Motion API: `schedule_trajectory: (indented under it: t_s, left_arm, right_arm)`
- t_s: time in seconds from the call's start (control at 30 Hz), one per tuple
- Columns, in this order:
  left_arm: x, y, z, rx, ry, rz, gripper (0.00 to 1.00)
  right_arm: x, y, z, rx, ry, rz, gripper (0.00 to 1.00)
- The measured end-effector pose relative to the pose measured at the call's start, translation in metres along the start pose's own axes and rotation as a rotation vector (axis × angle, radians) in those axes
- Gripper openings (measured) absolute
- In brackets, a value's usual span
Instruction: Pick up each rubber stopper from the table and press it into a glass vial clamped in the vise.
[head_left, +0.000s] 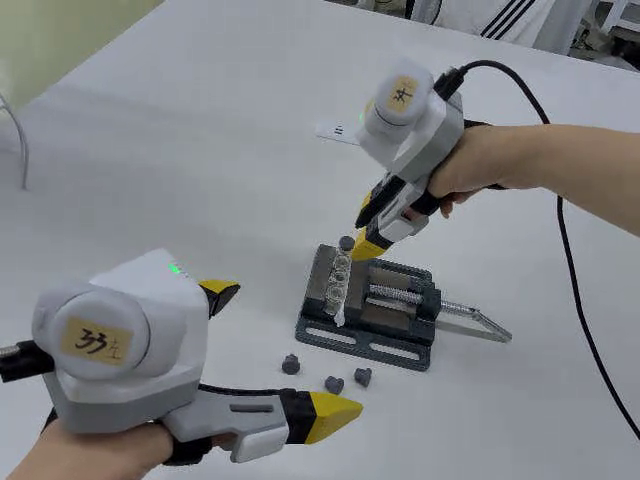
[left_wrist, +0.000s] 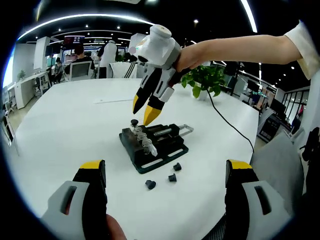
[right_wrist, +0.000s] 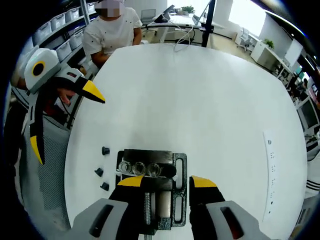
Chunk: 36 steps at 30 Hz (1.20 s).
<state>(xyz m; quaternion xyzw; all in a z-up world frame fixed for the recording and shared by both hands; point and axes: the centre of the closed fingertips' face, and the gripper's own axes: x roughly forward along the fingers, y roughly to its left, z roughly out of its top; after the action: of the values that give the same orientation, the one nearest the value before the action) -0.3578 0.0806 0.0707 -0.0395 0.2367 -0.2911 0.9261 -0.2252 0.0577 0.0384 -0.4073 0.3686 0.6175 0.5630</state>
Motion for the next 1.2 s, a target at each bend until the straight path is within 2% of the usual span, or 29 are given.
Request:
schedule_trajectory:
  t_s: [0.07,0.17,0.3,0.5,0.63,0.8,0.97,1.2]
  left_arm:
    - [-0.001,0.000,0.000,0.003,0.001,0.002,0.99]
    - [-0.003,0.001,0.000,0.006,0.001,0.006,0.99]
    - [-0.006,0.002,0.000,0.011,0.000,0.009,0.99]
    - [-0.009,0.002,0.001,0.032,0.006,0.010,0.99]
    - [-0.010,0.002,0.000,0.043,0.011,0.008,0.99]
    - [-0.012,0.004,-0.002,0.050,0.016,0.010,0.99]
    - [-0.015,0.007,-0.004,0.061,0.026,0.014,0.99]
    - [-0.018,0.008,-0.005,0.068,0.031,0.018,0.99]
  right_arm:
    - [-0.002,0.000,0.000,-0.003,-0.044,-0.024,0.41]
    - [-0.007,0.012,-0.001,-0.006,-0.084,-0.017,0.50]
    - [-0.012,0.022,-0.003,-0.005,-0.139,-0.024,0.54]
    - [-0.019,0.045,-0.012,0.019,-0.208,-0.043,0.51]
    - [-0.021,0.056,-0.014,0.057,-0.268,-0.078,0.48]
    - [-0.018,0.074,-0.016,0.078,-0.316,-0.094,0.43]
    - [-0.007,0.094,-0.023,0.102,-0.367,-0.112,0.39]
    - [0.011,0.109,-0.036,0.167,-0.407,-0.139,0.29]
